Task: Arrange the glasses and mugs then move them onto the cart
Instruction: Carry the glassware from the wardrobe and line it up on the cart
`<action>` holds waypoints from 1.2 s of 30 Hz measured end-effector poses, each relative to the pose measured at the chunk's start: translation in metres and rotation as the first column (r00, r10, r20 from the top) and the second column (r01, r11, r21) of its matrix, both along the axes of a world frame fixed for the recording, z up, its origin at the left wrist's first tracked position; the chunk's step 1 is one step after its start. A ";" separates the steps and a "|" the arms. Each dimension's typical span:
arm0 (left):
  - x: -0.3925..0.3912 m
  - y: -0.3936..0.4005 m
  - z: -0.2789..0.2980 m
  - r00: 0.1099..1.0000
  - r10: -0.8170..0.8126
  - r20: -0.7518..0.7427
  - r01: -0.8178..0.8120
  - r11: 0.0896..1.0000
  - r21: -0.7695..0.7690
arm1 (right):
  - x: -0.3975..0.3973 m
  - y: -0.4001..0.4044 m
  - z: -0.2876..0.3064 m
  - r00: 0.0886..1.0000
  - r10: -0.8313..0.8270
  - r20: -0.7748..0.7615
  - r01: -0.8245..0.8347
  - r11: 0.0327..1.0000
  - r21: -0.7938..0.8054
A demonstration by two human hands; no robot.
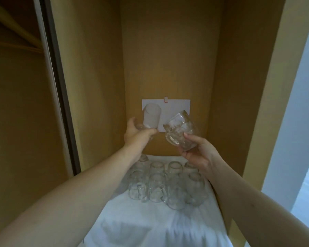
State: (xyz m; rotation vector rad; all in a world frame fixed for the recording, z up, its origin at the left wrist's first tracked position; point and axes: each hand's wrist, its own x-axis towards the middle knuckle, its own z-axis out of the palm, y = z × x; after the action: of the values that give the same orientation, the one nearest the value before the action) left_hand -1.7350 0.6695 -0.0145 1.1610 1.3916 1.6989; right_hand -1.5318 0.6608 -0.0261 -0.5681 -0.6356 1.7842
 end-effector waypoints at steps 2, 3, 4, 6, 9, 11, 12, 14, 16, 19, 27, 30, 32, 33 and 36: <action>-0.002 -0.002 0.004 0.999 -0.025 -0.030 0.025 1.000 -0.013 | -0.001 -0.003 0.000 1.000 -0.025 0.007 0.025 0.999 0.025; -0.002 -0.004 0.006 0.998 -0.045 -0.047 0.044 0.999 -0.019 | -0.002 -0.004 -0.001 0.999 -0.042 0.002 0.042 0.998 0.040; -0.001 -0.005 0.008 0.996 -0.068 -0.053 0.066 0.997 -0.027 | -0.002 -0.005 -0.001 0.998 -0.064 -0.010 0.065 0.997 0.046; -0.002 -0.004 0.007 0.992 -0.120 -0.043 0.117 0.992 -0.055 | -0.004 -0.006 -0.003 0.993 -0.120 -0.021 0.121 0.992 0.042; -0.009 -0.002 0.006 0.980 -0.197 0.013 0.198 0.974 -0.111 | -0.011 -0.014 -0.002 0.977 -0.206 0.059 0.203 0.978 0.040; -0.016 0.002 0.004 0.966 -0.257 0.036 0.259 0.957 -0.127 | -0.015 -0.017 -0.004 0.960 -0.257 0.109 0.253 0.966 0.052; -0.019 0.005 0.003 0.957 -0.286 0.043 0.289 0.949 -0.123 | -0.018 -0.021 -0.006 0.957 -0.269 0.108 0.264 0.963 0.057; -0.025 0.011 0.000 0.933 -0.350 0.081 0.357 0.928 -0.104 | -0.023 -0.026 -0.012 0.952 -0.299 0.058 0.296 0.954 0.053; -0.028 0.013 -0.004 0.898 -0.417 0.141 0.431 0.897 -0.096 | -0.028 -0.035 -0.018 0.946 -0.324 0.012 0.323 0.944 0.068; -0.025 0.009 -0.012 0.874 -0.452 0.178 0.473 0.875 -0.101 | -0.032 -0.051 -0.026 0.936 -0.343 -0.080 0.349 0.934 0.081; 0.002 -0.014 -0.028 0.759 -0.650 -0.033 0.649 0.760 -0.039 | -0.036 -0.122 -0.035 0.854 -0.476 -0.212 0.507 0.852 0.129; 0.026 -0.032 -0.035 0.667 -0.740 -0.083 0.738 0.672 -0.058 | -0.025 -0.154 -0.040 0.788 -0.599 -0.140 0.615 0.776 0.140; 0.043 -0.046 -0.038 0.607 -0.790 -0.086 0.788 0.612 -0.069 | -0.009 -0.178 -0.049 0.752 -0.649 -0.114 0.659 0.743 0.116; 0.051 -0.054 -0.040 0.572 -0.816 -0.085 0.813 0.578 -0.070 | -0.002 -0.191 -0.054 0.737 -0.670 -0.092 0.676 0.729 0.109; 0.073 -0.083 -0.045 0.459 -0.884 -0.092 0.880 0.466 -0.085 | 0.015 -0.230 -0.061 0.679 -0.733 0.043 0.729 0.680 0.080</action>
State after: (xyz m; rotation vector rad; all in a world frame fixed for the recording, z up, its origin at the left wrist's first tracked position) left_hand -1.6625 0.5860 -0.0599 1.6042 0.5896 0.8221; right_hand -1.5170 0.4312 -0.0874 -0.7250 -0.4096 0.9744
